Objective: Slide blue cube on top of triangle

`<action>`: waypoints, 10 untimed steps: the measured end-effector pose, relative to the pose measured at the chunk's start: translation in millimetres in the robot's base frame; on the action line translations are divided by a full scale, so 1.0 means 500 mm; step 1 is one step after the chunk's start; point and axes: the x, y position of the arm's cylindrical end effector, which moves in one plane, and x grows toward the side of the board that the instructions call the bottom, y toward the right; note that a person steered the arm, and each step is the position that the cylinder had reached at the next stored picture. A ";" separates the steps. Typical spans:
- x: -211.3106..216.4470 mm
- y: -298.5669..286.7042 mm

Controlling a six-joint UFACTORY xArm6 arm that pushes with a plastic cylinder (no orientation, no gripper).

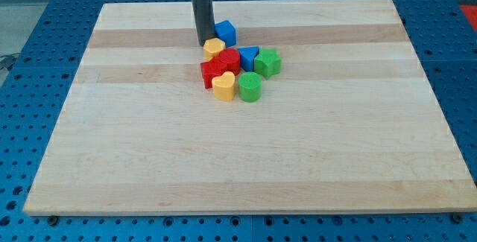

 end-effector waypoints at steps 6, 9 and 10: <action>-0.053 0.037; -0.033 0.095; -0.006 0.069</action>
